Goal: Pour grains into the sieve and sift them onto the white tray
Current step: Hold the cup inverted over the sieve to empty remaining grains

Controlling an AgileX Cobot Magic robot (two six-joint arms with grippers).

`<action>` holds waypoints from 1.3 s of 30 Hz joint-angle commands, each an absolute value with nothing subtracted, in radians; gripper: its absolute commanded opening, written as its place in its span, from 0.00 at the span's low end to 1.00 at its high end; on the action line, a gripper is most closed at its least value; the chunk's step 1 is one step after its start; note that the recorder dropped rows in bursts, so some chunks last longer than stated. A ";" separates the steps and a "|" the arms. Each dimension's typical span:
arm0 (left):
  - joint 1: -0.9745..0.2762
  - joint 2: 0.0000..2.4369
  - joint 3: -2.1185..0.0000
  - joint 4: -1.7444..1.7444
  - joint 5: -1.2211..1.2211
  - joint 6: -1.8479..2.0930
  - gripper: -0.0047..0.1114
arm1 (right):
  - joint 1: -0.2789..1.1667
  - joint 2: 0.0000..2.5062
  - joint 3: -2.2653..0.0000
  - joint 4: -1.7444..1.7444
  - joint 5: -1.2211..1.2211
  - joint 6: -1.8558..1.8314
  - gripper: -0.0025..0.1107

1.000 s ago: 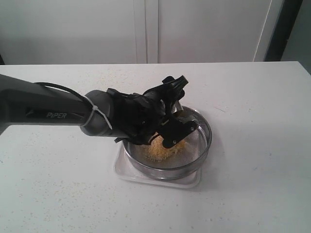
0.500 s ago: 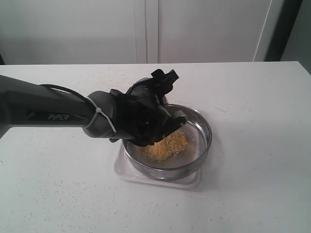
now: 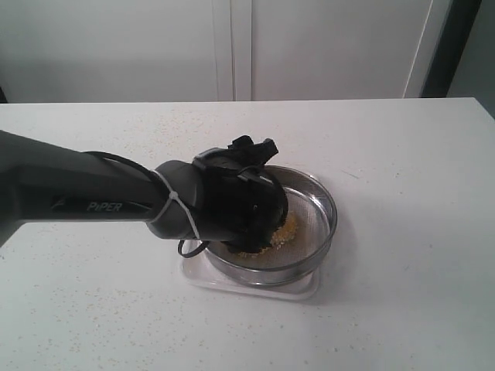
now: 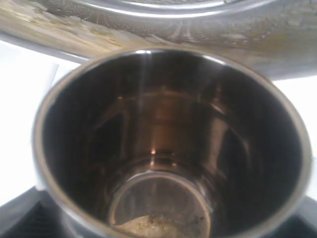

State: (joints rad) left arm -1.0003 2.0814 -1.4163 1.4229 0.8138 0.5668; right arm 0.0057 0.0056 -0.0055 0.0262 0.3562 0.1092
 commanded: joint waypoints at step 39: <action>-0.990 2.048 -1.421 1.557 0.844 0.584 0.04 | 0.000 0.000 0.000 0.029 0.342 0.108 0.02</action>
